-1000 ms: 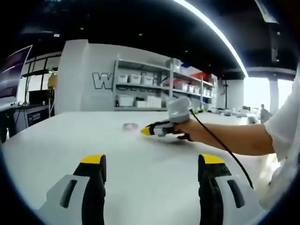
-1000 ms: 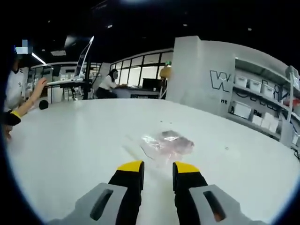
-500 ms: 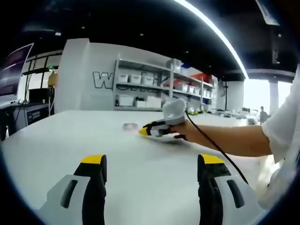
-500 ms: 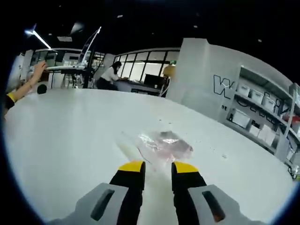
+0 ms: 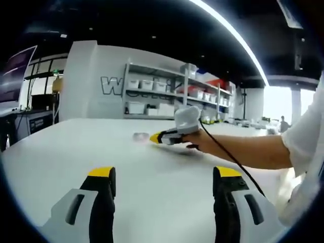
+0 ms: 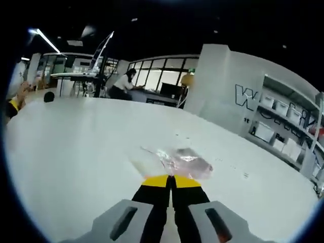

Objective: Open the resealable bag by pulling the two sides of the seal apart until the entire bag opening is separated and visibly accessible.

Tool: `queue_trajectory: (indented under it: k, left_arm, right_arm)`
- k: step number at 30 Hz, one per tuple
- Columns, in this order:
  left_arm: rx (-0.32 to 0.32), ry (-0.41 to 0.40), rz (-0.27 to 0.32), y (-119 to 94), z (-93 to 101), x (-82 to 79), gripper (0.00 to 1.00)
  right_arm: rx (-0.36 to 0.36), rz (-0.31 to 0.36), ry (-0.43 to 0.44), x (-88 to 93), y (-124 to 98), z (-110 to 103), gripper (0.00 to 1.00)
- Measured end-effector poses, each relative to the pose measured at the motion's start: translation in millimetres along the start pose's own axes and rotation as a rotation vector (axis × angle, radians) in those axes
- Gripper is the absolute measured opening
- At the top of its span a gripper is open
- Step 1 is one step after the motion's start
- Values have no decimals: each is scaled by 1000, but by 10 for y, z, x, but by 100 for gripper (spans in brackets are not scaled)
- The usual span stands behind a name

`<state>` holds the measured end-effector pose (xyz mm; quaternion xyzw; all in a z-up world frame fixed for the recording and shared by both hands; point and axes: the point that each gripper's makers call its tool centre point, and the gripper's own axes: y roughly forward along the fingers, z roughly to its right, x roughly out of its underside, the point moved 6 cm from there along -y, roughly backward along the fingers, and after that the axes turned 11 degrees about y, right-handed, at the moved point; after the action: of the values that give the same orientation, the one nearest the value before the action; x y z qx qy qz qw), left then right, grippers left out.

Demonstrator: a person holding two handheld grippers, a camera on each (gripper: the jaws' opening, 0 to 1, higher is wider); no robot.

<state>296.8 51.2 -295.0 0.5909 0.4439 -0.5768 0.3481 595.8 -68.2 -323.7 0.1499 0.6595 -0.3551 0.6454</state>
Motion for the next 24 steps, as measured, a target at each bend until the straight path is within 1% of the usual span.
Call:
queue_trajectory:
  k: [3, 5, 7, 8, 12, 15, 20, 21, 24]
  left_arm:
    - [-3, 1, 0, -2, -6, -7, 78]
    - [-6, 2, -3, -2, -12, -4, 78]
    - [-8, 3, -4, -2, -16, -4, 78]
    - [-8, 2, -4, -1, -17, -5, 78]
    - [-10, 3, -2, -1, -23, -12, 78]
    - [-12, -1, -4, 2, -27, -1, 78]
    - [-7, -5, -2, 8, -11, -1, 78]
    - [-6, -5, -2, 10, -8, -1, 78]
    - [-9, -4, -3, 13, -9, 3, 78]
  right_arm:
    - [0, 37, 65, -63, 1, 11, 0]
    - [-8, 71, 140, -122, 23, 25, 0]
    - [1, 88, 178, -155, -4, 41, 0]
    - [4, 91, 183, -167, -1, 57, 0]
    - [13, 107, 199, -240, -71, 2, 0]
    - [15, 122, 217, -297, -63, 44, 0]
    - [30, 135, 233, -331, -59, 96, 0]
    - [31, 141, 243, -340, -63, 99, 0]
    - [50, 178, 259, -433, -58, 194, 0]
